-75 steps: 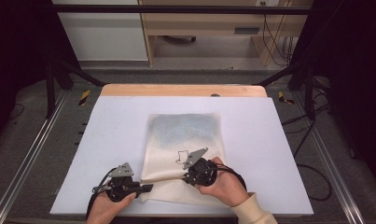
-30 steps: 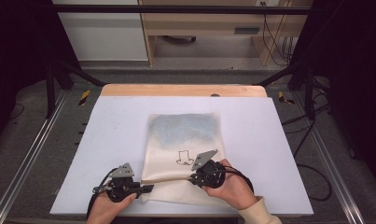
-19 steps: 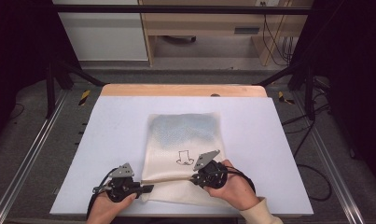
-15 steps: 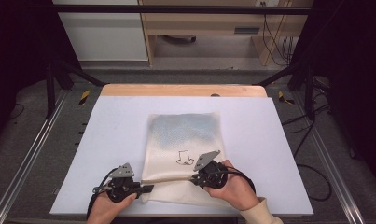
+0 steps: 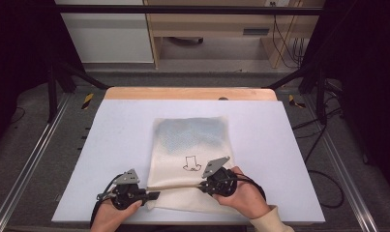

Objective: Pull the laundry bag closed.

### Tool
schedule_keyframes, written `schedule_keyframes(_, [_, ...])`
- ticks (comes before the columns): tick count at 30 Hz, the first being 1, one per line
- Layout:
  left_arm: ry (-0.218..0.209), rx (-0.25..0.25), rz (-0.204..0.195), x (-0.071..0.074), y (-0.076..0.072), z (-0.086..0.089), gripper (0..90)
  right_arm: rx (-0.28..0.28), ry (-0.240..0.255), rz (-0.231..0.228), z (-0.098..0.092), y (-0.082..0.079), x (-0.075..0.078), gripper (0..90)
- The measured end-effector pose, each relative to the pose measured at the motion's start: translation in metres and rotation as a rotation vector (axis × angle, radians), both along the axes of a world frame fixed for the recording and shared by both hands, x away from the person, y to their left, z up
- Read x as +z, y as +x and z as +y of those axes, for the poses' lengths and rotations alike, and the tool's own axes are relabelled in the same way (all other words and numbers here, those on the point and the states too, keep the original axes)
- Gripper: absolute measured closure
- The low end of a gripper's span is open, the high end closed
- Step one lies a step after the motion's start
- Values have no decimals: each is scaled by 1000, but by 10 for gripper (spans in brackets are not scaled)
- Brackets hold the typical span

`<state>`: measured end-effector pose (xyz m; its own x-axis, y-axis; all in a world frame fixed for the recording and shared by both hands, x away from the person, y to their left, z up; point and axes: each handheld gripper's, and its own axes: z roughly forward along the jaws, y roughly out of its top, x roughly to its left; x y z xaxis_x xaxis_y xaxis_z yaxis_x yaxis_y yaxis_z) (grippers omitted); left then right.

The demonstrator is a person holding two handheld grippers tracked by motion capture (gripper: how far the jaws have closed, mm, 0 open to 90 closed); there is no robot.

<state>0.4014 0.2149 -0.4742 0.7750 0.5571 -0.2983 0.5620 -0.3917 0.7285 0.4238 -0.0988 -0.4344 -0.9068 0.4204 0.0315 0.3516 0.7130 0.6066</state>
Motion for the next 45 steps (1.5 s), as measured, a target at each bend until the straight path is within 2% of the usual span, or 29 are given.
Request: schedule_keyframes(45, [5, -10, -8, 1, -2, -1, 834, -36, 2, -18, -21, -7, 1, 820])
